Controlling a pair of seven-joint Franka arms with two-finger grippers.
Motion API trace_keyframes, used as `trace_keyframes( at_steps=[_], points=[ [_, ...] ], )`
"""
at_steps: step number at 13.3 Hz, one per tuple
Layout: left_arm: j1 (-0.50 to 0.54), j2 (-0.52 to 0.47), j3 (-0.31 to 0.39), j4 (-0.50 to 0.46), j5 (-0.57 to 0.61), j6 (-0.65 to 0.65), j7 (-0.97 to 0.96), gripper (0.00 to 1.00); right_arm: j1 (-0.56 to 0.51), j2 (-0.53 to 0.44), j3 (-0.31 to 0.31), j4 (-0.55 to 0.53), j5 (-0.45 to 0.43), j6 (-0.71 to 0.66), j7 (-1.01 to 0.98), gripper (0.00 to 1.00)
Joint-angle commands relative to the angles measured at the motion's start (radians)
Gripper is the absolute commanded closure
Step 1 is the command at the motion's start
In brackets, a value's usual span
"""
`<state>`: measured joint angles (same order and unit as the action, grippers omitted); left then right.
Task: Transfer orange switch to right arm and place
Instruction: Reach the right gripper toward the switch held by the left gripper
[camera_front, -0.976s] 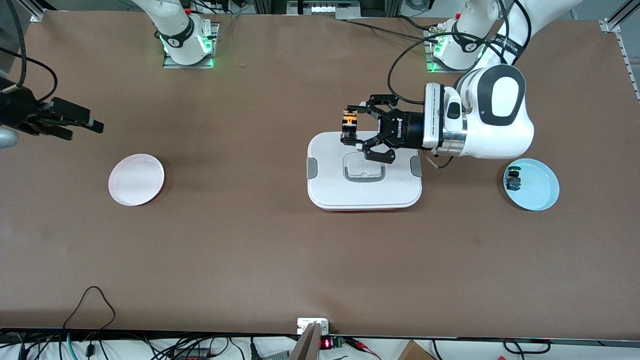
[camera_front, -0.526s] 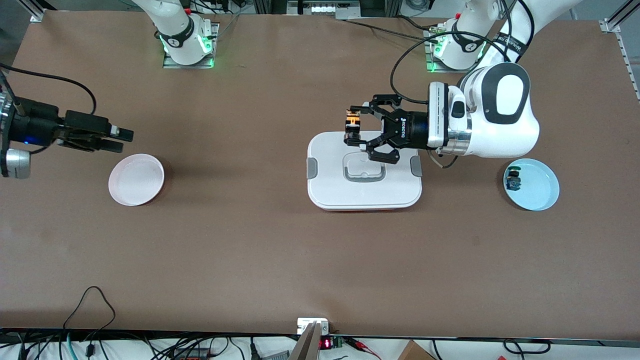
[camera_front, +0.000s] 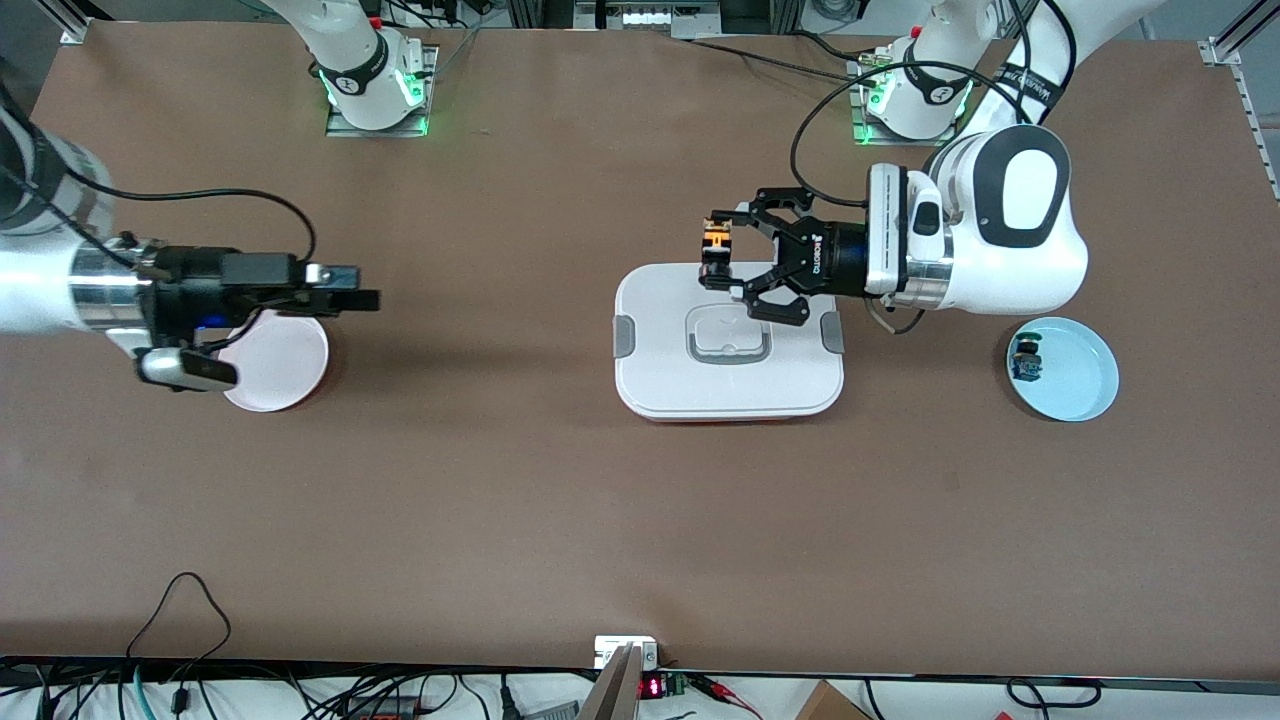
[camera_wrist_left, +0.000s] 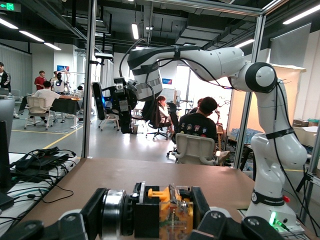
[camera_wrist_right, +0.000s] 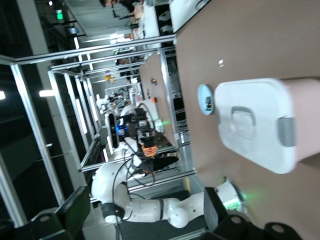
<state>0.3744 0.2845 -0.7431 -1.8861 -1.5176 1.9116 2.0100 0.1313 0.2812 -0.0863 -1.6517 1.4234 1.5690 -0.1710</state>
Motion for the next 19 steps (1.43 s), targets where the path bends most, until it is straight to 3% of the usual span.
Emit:
trace_keyframes(
  at_steps=[1,4,7,11,14,17,19],
  points=[
    [0.058,-0.079,-0.012,-0.068,-0.038,-0.068,-0.007,1.00,0.103,0.009,-0.004,-0.011,0.119,0.048,-0.008,0.00],
    [0.060,-0.080,-0.012,-0.068,-0.036,-0.069,-0.007,1.00,0.204,0.024,-0.003,-0.007,0.143,0.176,-0.005,0.00],
    [0.060,-0.080,-0.012,-0.068,-0.036,-0.072,-0.007,1.00,0.270,0.061,0.000,-0.004,0.280,0.194,-0.015,0.00],
    [0.061,-0.082,-0.013,-0.067,-0.036,-0.072,-0.005,1.00,0.346,0.116,0.000,-0.002,0.399,0.255,-0.133,0.00],
    [0.069,-0.080,-0.013,-0.065,-0.036,-0.075,-0.002,1.00,0.392,0.128,0.002,0.001,0.419,0.308,-0.143,0.00],
    [0.069,-0.080,-0.013,-0.064,-0.036,-0.074,-0.002,1.00,0.494,0.147,0.003,0.038,0.422,0.478,-0.160,0.00],
    [0.069,-0.080,-0.013,-0.062,-0.036,-0.074,-0.002,1.00,0.533,0.153,0.003,0.049,0.427,0.517,-0.151,0.00]
  ],
)
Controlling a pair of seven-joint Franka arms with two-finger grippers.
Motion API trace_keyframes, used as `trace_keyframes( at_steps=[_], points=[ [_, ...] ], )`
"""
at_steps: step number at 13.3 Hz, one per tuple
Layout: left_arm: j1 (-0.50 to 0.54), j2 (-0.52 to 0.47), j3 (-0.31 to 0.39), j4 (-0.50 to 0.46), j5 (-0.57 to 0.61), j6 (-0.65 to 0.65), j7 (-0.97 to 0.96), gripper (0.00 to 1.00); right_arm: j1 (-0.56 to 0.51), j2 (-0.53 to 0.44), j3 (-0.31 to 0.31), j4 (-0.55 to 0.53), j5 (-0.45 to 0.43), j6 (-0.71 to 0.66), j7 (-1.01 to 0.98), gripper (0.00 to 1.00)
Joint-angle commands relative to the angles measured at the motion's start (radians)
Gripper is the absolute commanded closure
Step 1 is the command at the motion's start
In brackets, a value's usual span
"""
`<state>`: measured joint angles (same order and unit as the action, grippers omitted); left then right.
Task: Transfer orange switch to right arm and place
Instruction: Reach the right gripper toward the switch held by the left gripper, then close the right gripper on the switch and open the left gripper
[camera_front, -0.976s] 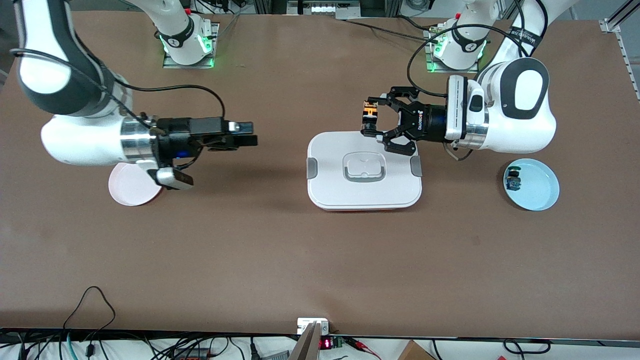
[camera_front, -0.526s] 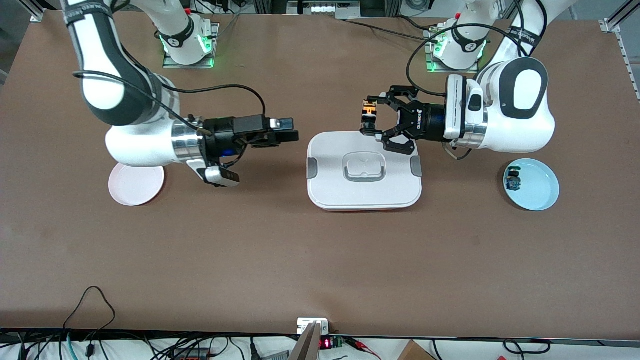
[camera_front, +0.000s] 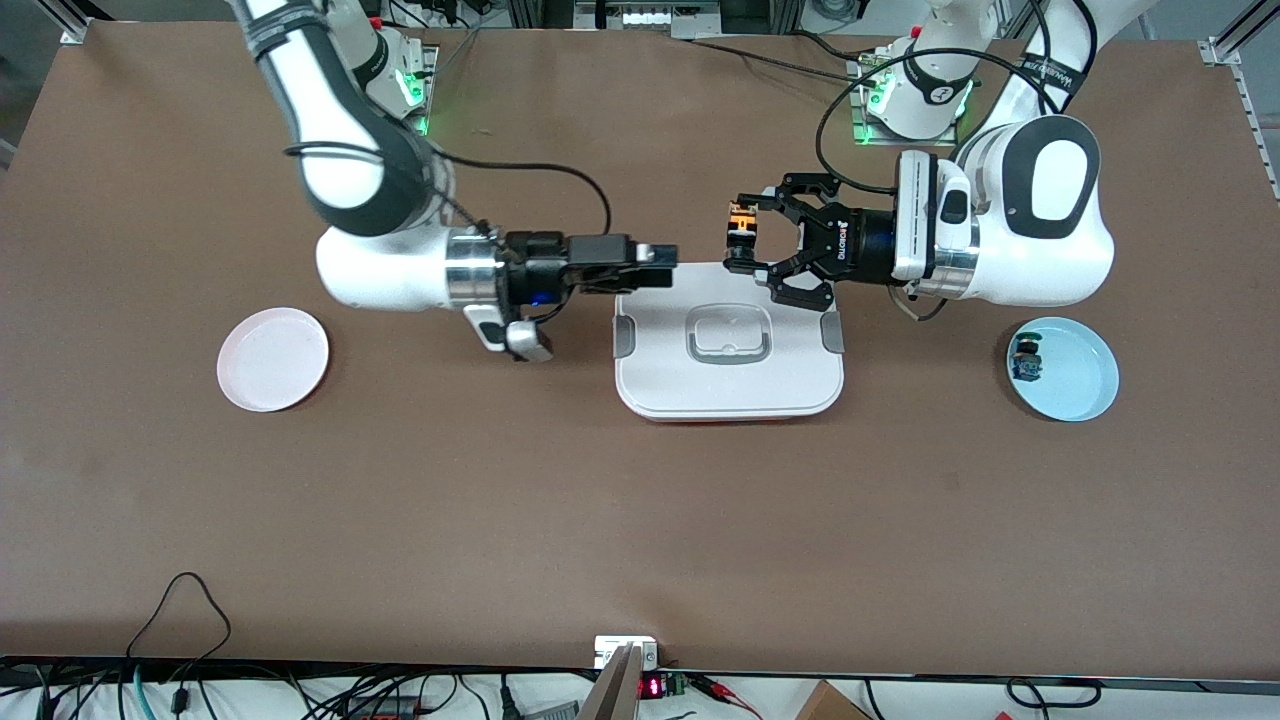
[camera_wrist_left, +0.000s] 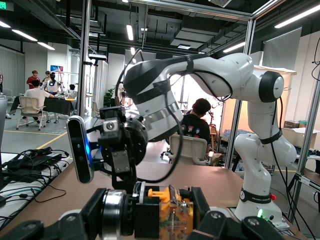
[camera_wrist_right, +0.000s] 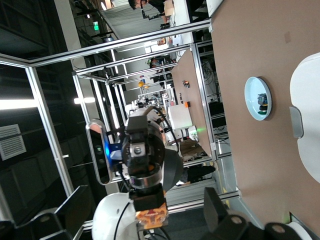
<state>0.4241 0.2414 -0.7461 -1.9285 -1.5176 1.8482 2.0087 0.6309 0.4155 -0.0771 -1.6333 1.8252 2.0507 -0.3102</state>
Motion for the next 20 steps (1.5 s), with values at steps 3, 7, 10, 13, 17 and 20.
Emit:
trace_keyframes(
  at_steps=[3,7,10,13,17,20],
  points=[
    [0.019,-0.037,-0.010,-0.018,-0.036,-0.011,0.002,1.00,0.059,0.019,0.007,0.032,0.112,0.039,-0.021,0.00],
    [0.019,-0.037,-0.010,-0.018,-0.036,-0.011,0.004,1.00,0.065,0.019,0.007,0.036,0.115,0.039,-0.029,0.00],
    [0.019,-0.037,-0.009,-0.018,-0.036,-0.011,0.005,0.99,0.087,0.029,0.007,0.050,0.117,0.057,-0.030,0.00],
    [0.019,-0.037,-0.009,-0.018,-0.036,-0.010,0.005,0.99,0.092,0.029,0.008,0.055,0.115,0.075,-0.030,0.01],
    [0.019,-0.037,-0.009,-0.018,-0.036,-0.011,0.005,0.99,0.102,0.031,0.008,0.055,0.115,0.094,-0.030,0.24],
    [0.019,-0.037,-0.009,-0.018,-0.036,-0.011,0.005,0.99,0.101,0.029,0.008,0.056,0.117,0.094,-0.030,0.71]
  ],
)
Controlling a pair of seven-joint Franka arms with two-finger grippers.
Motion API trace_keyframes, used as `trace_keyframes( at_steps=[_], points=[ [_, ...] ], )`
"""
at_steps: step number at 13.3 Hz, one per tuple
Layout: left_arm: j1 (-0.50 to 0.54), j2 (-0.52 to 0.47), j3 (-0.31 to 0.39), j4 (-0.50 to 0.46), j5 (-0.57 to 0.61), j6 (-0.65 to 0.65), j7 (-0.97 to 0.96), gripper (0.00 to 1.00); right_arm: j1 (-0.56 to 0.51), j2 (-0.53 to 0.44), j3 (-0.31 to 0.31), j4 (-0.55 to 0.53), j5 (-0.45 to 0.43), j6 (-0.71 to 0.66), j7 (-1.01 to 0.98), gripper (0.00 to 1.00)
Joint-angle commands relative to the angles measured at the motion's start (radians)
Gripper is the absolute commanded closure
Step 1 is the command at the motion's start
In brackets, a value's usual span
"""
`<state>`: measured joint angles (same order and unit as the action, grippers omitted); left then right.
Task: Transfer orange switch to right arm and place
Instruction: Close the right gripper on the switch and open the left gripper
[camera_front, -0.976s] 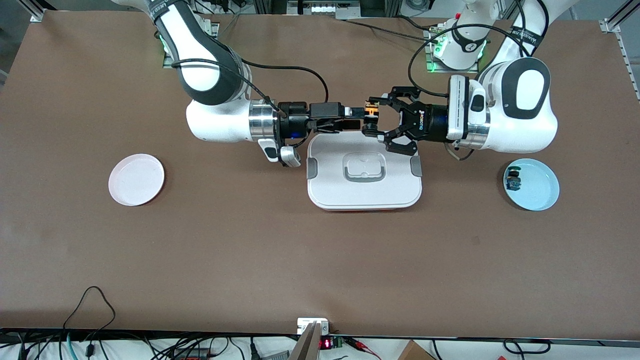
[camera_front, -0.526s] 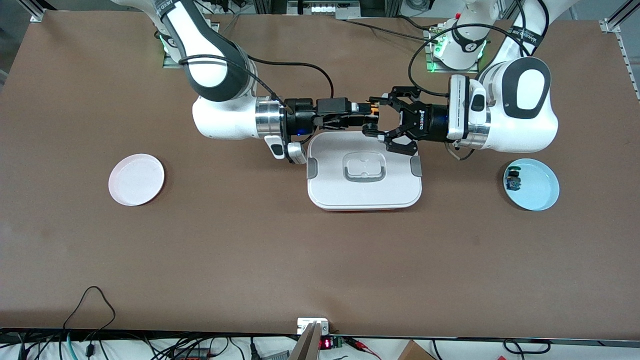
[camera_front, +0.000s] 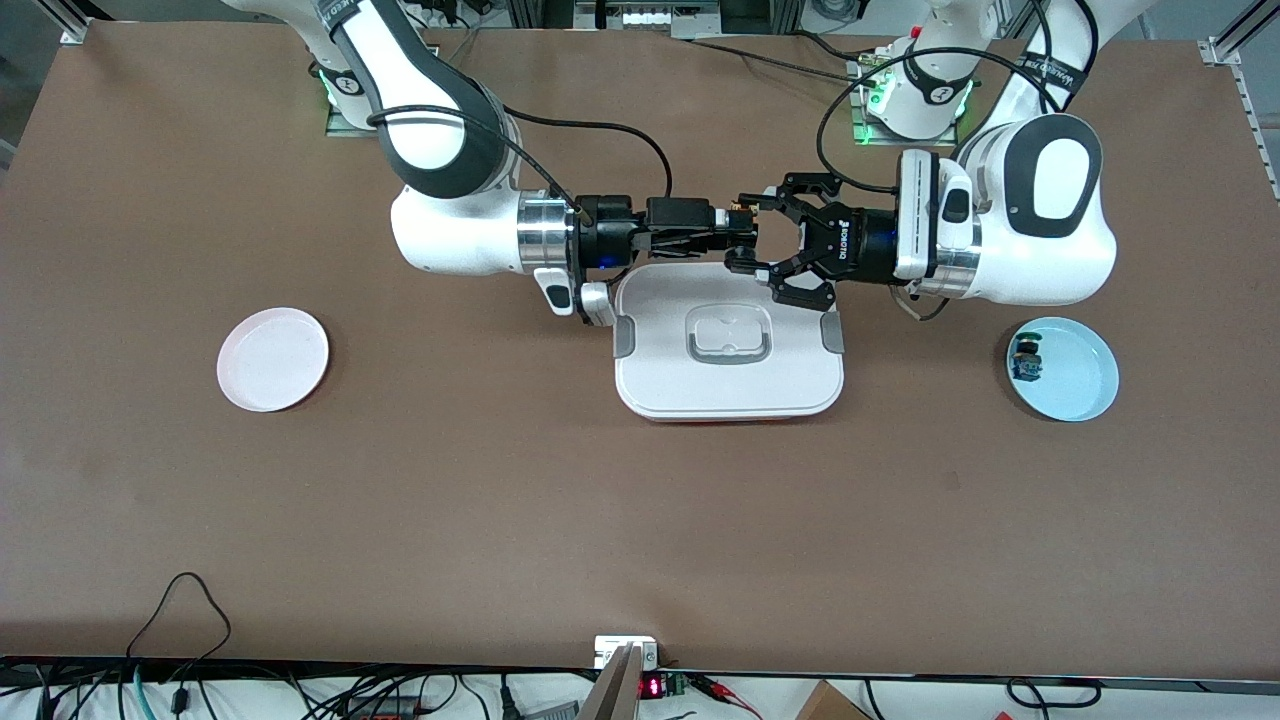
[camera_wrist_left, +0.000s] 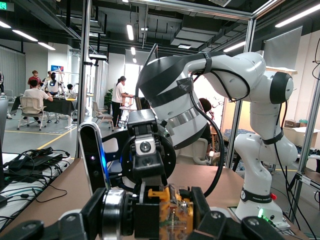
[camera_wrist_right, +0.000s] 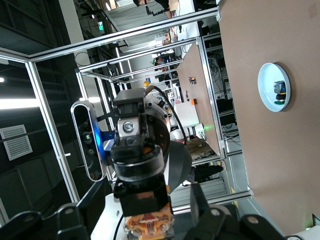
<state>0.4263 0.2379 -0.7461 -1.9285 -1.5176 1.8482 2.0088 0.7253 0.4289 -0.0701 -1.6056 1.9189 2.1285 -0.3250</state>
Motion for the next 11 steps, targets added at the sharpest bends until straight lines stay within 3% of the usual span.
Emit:
trace_keyframes(
  at_steps=[1,3,7,8,9,11],
  points=[
    [0.017,-0.034,-0.009,-0.018,-0.036,-0.010,0.005,0.99,0.008,0.016,0.001,0.032,0.022,0.017,-0.019,0.77],
    [0.017,-0.034,-0.009,-0.018,-0.036,-0.010,0.005,0.98,0.008,0.016,0.001,0.033,0.022,0.018,-0.054,0.93],
    [0.019,-0.034,-0.009,-0.018,-0.036,-0.009,0.005,0.93,0.008,0.017,0.001,0.033,0.022,0.016,-0.144,0.98],
    [0.020,-0.034,-0.009,-0.018,-0.036,-0.009,-0.004,0.66,0.006,0.016,0.001,0.033,0.022,0.014,-0.146,0.98],
    [0.022,-0.029,-0.009,-0.018,-0.038,-0.010,-0.002,0.01,0.008,0.017,0.001,0.033,0.020,0.016,-0.146,0.98],
    [0.032,-0.028,-0.009,-0.018,-0.039,-0.012,0.002,0.00,0.008,0.017,0.001,0.033,0.022,0.014,-0.146,0.99]
  ],
)
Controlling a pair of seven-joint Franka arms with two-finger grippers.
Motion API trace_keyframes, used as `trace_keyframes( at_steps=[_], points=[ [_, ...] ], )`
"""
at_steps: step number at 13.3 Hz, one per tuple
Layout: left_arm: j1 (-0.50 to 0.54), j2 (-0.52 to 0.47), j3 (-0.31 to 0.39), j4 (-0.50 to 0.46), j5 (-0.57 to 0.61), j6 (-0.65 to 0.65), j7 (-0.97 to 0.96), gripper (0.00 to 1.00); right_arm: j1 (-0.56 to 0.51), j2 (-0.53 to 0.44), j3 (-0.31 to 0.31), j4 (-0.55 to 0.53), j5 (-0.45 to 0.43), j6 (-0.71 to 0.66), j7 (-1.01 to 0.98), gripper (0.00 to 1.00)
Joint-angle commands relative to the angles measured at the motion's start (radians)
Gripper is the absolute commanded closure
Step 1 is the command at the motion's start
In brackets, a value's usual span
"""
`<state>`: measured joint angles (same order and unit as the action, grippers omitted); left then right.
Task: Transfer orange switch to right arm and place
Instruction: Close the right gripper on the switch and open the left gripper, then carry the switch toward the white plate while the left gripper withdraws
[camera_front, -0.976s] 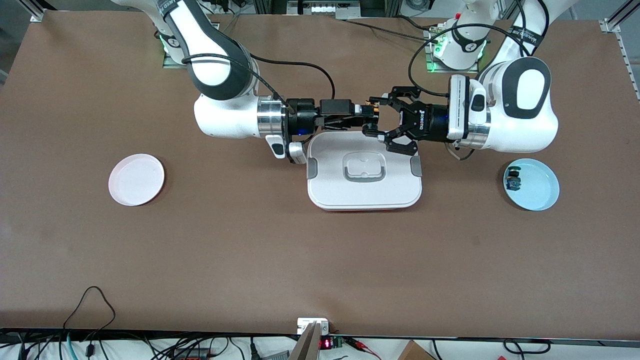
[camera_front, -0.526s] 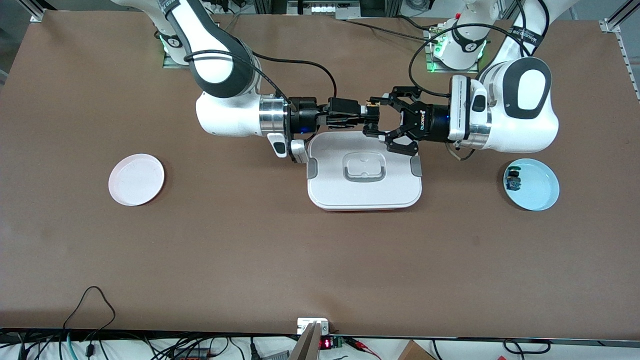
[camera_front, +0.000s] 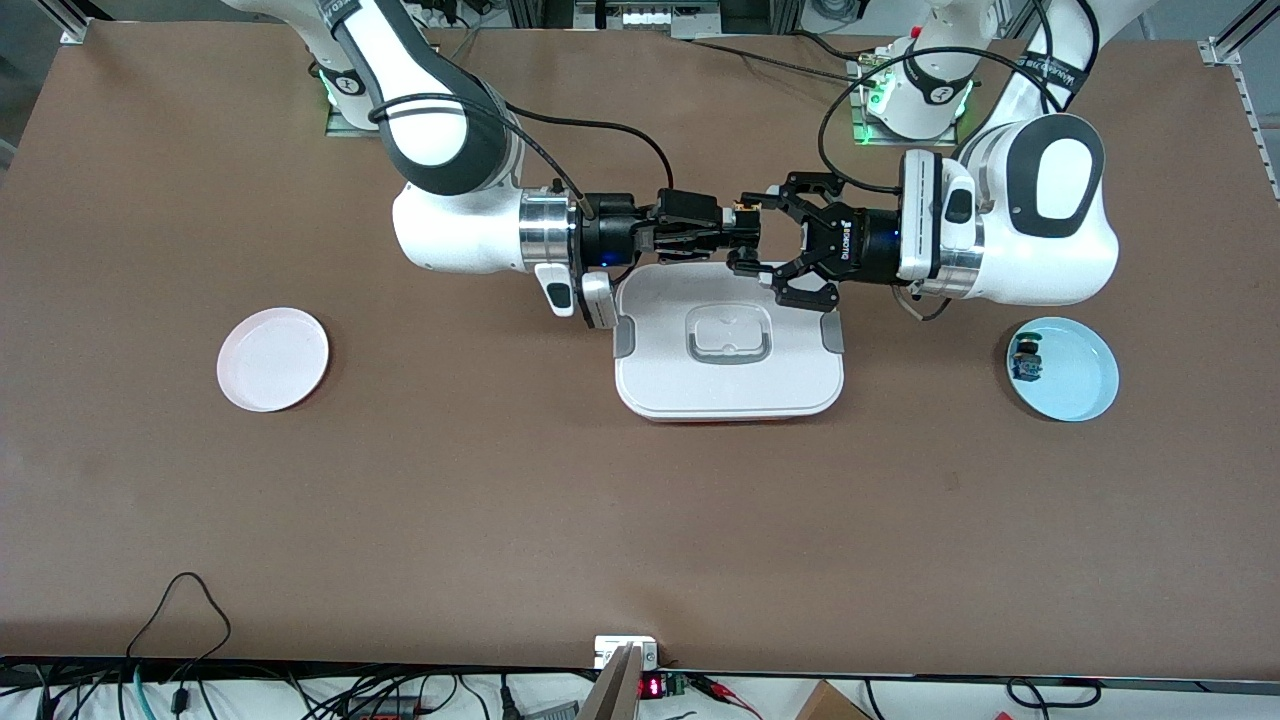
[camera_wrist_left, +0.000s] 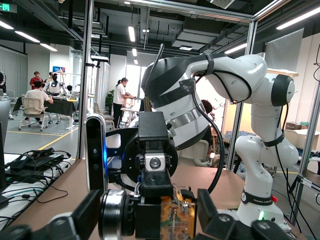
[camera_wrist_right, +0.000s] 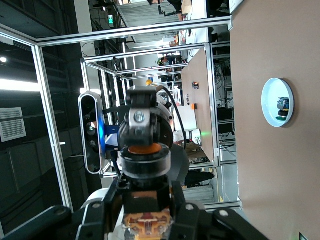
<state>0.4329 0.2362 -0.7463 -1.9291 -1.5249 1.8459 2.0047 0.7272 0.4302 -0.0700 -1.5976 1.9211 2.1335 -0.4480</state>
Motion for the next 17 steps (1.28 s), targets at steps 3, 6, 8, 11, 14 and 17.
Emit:
trace_keyframes(
  at_steps=[3,6,8,11,14,17],
  points=[
    [0.105,0.011,0.001,-0.005,-0.015,-0.106,0.032,0.00,0.001,0.016,0.001,0.025,0.019,0.003,-0.023,0.99],
    [0.183,0.022,0.005,-0.004,0.044,-0.181,0.043,0.00,0.000,0.015,-0.001,0.025,0.019,0.005,-0.021,0.99],
    [0.263,0.017,0.007,0.001,0.147,-0.182,0.033,0.00,-0.003,0.012,-0.001,0.025,0.016,0.002,-0.023,0.99],
    [0.384,0.038,0.007,0.129,0.456,-0.188,-0.042,0.00,-0.026,-0.005,-0.004,0.015,0.004,-0.003,-0.023,1.00],
    [0.447,0.064,0.007,0.278,0.829,-0.234,-0.240,0.00,-0.075,-0.013,-0.005,0.008,-0.014,-0.030,-0.023,1.00],
    [0.484,0.060,0.007,0.369,1.038,-0.278,-0.363,0.00,-0.155,-0.015,-0.008,-0.004,-0.100,-0.144,-0.023,1.00]
  ],
)
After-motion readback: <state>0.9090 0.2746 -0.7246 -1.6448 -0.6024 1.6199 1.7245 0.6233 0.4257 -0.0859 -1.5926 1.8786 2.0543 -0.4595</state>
